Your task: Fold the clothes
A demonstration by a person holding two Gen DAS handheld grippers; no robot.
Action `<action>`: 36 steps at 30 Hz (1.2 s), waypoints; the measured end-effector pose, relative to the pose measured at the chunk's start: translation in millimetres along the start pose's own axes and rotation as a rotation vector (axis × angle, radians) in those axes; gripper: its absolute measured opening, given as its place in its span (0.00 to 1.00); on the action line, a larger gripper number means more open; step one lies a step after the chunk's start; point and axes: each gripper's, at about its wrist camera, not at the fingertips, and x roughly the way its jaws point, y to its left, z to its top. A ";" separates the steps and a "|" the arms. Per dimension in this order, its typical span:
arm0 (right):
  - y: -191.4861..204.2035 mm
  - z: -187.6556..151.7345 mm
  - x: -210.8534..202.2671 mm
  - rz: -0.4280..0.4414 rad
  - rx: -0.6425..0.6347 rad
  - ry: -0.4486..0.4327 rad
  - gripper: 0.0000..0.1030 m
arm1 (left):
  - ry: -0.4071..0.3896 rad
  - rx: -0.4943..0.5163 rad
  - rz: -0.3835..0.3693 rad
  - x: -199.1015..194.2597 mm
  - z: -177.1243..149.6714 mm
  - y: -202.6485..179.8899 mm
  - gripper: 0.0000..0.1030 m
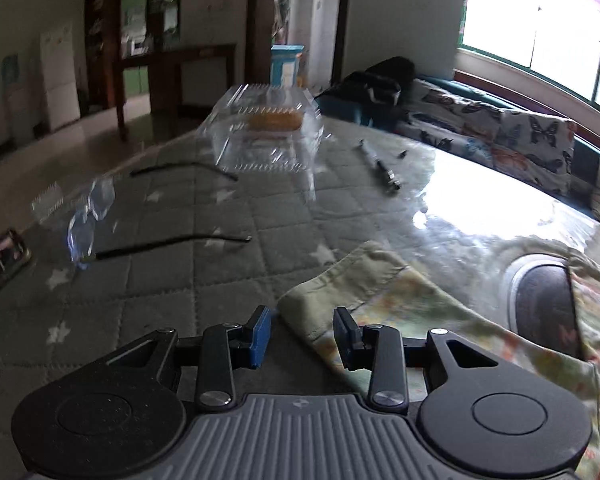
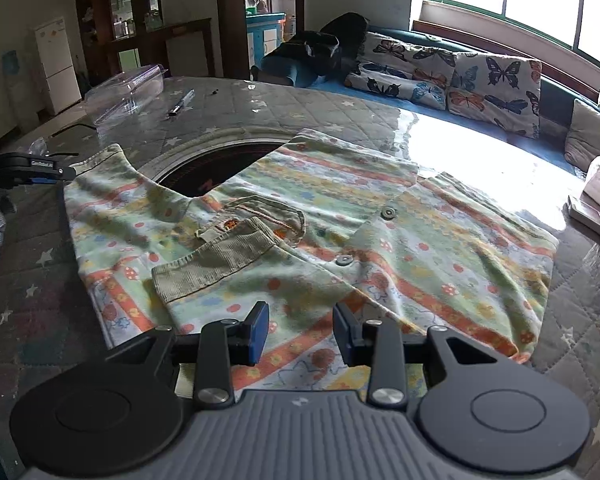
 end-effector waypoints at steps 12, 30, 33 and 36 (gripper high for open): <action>-1.6 -3.2 -4.3 -0.006 0.019 -0.006 0.34 | 0.007 -0.017 -0.034 4.5 3.1 -2.7 0.32; -11.8 -9.6 -14.7 -0.022 0.060 -0.026 0.34 | -0.044 -0.066 -0.189 -21.8 18.3 -12.3 0.06; -16.5 -11.1 -19.8 -0.029 0.074 -0.040 0.34 | -0.075 -0.046 -0.291 -51.3 26.3 -31.5 0.06; -21.9 -15.6 -26.2 -0.037 0.096 -0.057 0.34 | -0.102 -0.003 -0.412 -80.5 31.4 -60.3 0.06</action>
